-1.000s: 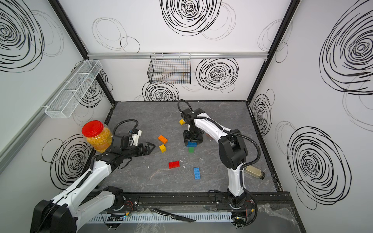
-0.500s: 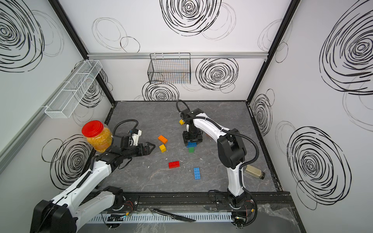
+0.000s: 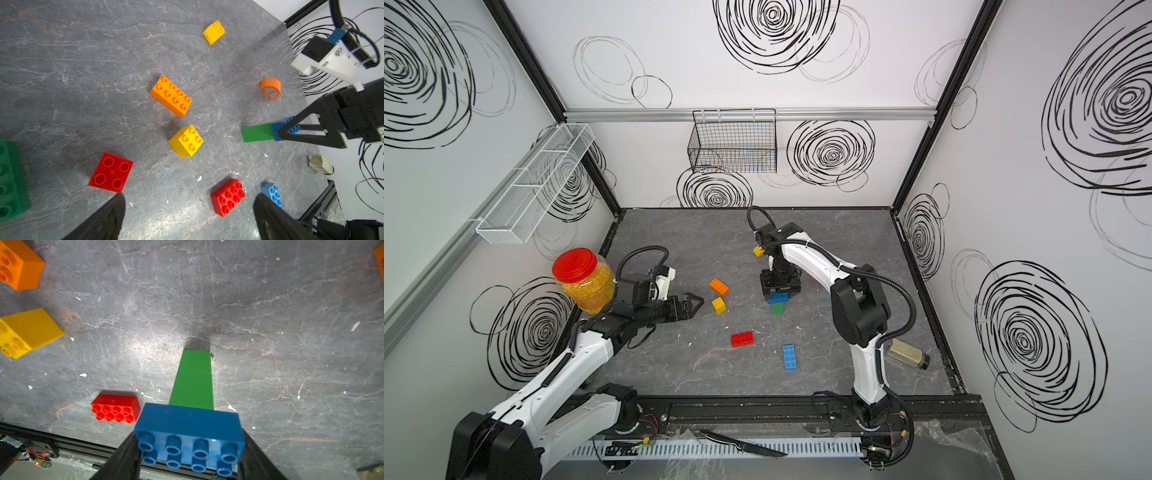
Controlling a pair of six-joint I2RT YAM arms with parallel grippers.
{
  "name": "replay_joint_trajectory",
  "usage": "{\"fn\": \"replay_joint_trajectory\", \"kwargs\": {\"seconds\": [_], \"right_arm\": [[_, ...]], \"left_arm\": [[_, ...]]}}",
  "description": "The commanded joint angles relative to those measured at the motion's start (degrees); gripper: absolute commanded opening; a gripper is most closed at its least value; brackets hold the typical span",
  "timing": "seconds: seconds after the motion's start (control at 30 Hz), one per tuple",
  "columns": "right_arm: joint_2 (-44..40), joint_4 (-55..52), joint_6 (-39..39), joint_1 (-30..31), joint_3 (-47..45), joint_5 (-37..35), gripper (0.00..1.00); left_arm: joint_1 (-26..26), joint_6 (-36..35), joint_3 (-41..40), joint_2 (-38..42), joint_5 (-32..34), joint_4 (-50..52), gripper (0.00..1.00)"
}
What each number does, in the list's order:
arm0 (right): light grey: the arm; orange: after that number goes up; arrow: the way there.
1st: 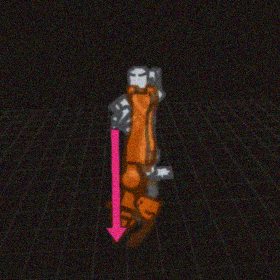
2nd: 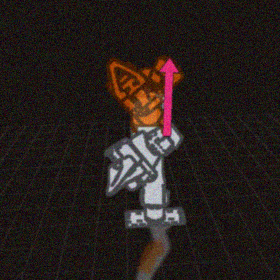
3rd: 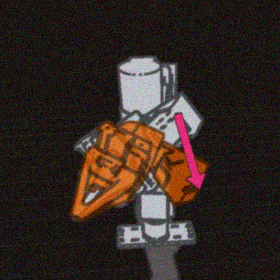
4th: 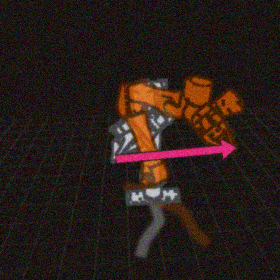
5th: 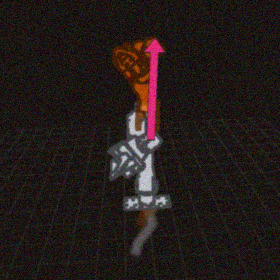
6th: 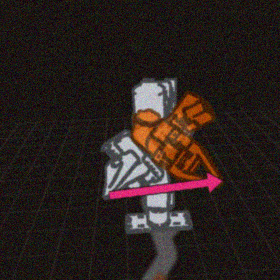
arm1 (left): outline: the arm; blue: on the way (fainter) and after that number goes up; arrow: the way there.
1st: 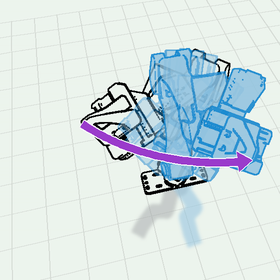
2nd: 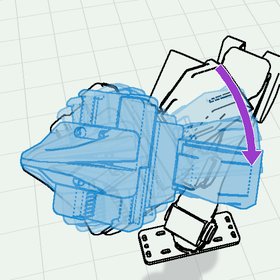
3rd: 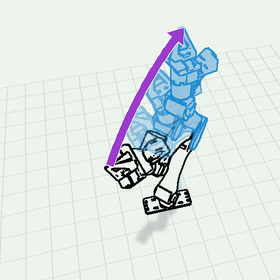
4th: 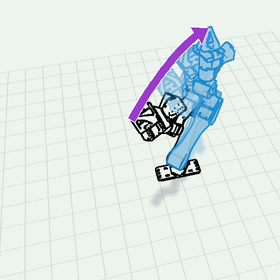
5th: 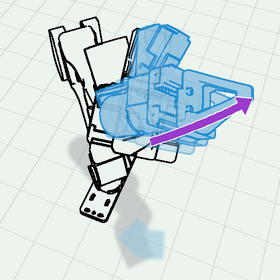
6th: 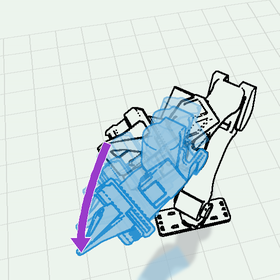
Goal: Assemble an ice cream with lego
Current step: Assemble the lego brick with the lego brick.
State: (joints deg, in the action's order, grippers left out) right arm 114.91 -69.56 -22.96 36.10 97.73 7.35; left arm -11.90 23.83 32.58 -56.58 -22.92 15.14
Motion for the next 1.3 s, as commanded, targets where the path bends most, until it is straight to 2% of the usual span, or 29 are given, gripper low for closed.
{"fn": "replay_joint_trajectory", "kwargs": {"seconds": [0.0,0.13,0.23,1.27], "right_arm": [[5.3,-2.2,-2.0,0.4,-3.0,-2.5,0.44],[5.0,-2.1,-2.1,0.7,-1.9,-2.4,0.53],[4.9,-2.2,-2.4,0.8,-0.5,-2.3,0.56],[2.3,-0.7,-2.3,1.2,1.0,-1.1,0.73]], "left_arm": [[-0.1,0.0,0.1,0.9,0.1,-0.5,0.99],[-0.1,0.0,0.1,1.3,0.2,-0.5,0.99],[0.0,0.0,0.0,1.4,0.4,-0.5,0.99],[0.6,0.0,0.1,2.1,0.5,-0.3,0.99]]}}
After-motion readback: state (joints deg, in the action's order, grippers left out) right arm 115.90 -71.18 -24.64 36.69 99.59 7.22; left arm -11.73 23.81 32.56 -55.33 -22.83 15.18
